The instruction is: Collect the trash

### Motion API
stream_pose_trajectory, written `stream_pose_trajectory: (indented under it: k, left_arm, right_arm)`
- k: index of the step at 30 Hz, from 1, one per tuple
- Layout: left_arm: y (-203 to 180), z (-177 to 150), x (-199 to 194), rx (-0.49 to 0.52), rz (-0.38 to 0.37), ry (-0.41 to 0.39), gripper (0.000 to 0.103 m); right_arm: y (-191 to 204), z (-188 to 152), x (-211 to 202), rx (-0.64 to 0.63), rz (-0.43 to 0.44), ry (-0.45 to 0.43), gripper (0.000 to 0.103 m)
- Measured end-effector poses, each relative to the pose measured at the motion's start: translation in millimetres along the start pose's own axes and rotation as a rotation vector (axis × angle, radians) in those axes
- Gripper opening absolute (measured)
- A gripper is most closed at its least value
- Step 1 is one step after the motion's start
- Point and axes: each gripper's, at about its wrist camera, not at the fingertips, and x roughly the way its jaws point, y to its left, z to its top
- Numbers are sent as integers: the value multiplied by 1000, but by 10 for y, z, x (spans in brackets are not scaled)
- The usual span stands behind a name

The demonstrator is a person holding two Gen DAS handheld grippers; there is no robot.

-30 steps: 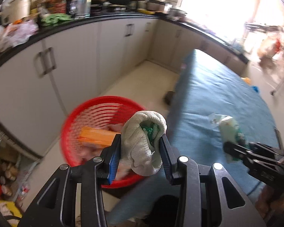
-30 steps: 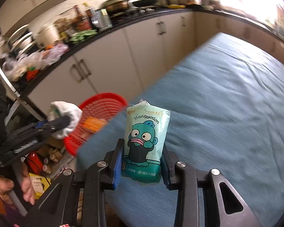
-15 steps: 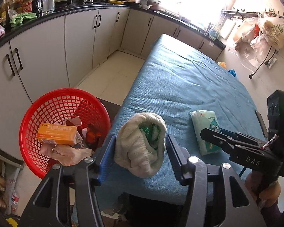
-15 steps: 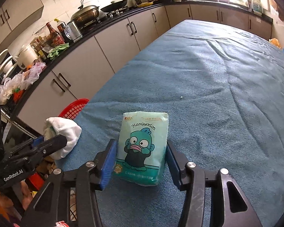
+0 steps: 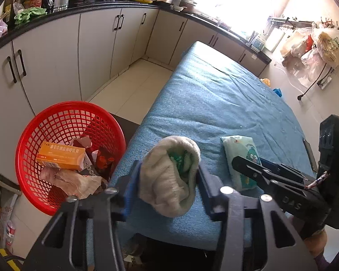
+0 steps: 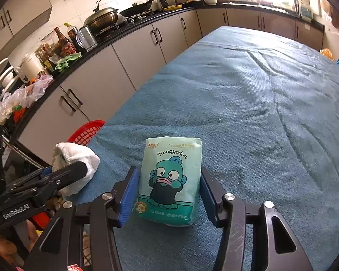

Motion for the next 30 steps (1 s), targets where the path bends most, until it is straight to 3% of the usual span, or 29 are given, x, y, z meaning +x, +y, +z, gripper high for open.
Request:
stream_pose_trajectory:
  k: [4, 10, 24, 30]
  left_arm:
    - [-29, -3, -88, 0, 3, -25, 44]
    - [60, 33, -268, -27, 27, -61, 44]
    - [663, 83, -630, -105, 272, -156, 44]
    - [875, 50, -640, -127, 314, -157, 44]
  right_arm:
    - [-10, -15, -13, 2, 17, -2, 38]
    - [-34, -50, -82, 14, 40, -23, 37]
    - [165, 6, -182, -35, 83, -40, 37]
    - [399, 62, -152, -83, 111, -35, 38]
